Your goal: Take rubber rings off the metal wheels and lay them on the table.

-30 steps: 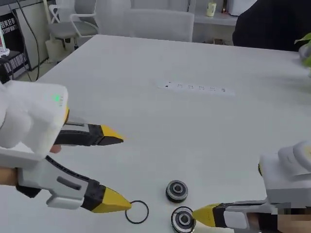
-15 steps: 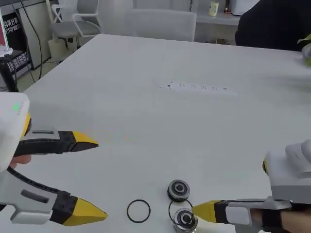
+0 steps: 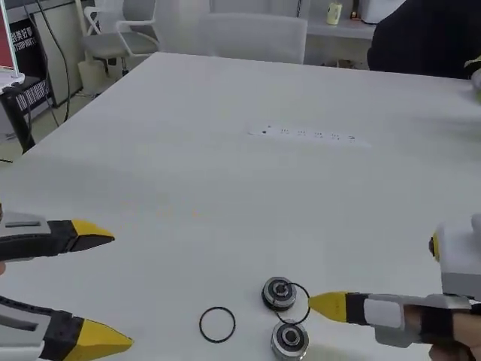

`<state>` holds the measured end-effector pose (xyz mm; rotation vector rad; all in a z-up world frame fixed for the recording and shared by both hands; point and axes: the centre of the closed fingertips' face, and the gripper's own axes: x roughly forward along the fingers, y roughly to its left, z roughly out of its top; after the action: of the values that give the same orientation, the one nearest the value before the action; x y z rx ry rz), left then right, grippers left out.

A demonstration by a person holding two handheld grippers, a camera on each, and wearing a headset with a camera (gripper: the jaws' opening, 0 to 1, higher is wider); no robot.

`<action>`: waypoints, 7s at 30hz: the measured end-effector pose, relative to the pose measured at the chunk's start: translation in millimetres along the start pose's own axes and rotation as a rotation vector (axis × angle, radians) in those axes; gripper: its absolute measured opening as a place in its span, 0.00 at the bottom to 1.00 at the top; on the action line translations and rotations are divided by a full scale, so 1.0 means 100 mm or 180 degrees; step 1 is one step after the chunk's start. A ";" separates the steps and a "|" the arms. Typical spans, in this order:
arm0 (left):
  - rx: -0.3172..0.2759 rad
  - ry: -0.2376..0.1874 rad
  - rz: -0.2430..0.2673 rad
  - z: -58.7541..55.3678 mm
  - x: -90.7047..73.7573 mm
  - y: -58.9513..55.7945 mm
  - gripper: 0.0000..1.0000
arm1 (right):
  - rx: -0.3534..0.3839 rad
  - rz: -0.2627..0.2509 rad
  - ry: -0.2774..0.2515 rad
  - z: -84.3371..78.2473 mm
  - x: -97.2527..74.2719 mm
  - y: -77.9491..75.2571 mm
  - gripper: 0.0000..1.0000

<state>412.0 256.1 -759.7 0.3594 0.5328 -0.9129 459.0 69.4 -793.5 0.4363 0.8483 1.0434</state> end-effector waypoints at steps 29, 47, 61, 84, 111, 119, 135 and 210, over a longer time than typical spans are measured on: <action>-0.0354 -0.0024 0.0126 -0.29 -0.07 -0.05 0.71 | -0.0194 0.0104 -0.0612 0.68 -0.26 0.39 0.00; -0.0394 -0.0044 0.0174 -0.31 -0.08 -0.04 0.71 | -0.0669 0.0224 -0.0515 0.92 -0.13 0.70 0.00; -0.0456 -0.0081 0.0248 -0.29 -0.08 0.01 0.80 | -0.1013 0.0239 -0.0218 0.87 0.06 0.80 0.00; -0.0480 -0.0114 0.0125 -0.23 0.02 -0.12 0.87 | -0.1484 0.0205 0.0303 0.57 0.40 0.94 0.00; -0.0446 -0.0193 0.0025 -0.10 0.08 -0.20 0.86 | -0.1739 0.0084 0.1178 -0.15 0.75 0.55 0.00; -0.0470 -0.0055 0.0022 -0.20 0.12 -0.23 0.85 | -0.1641 0.0107 0.1233 -0.27 0.79 0.50 0.00; -0.0622 -0.0086 0.0096 -0.24 0.12 -0.18 0.84 | -0.1290 0.0017 0.1177 -0.36 0.90 0.33 0.00; -0.0823 -0.0081 0.0143 -0.27 0.15 -0.18 0.81 | -0.1413 -0.0167 0.0910 -0.11 0.90 0.26 0.07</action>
<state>397.0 249.7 -791.3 0.1251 0.6090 -0.7930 457.1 160.2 -818.6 -0.1126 0.8431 1.2232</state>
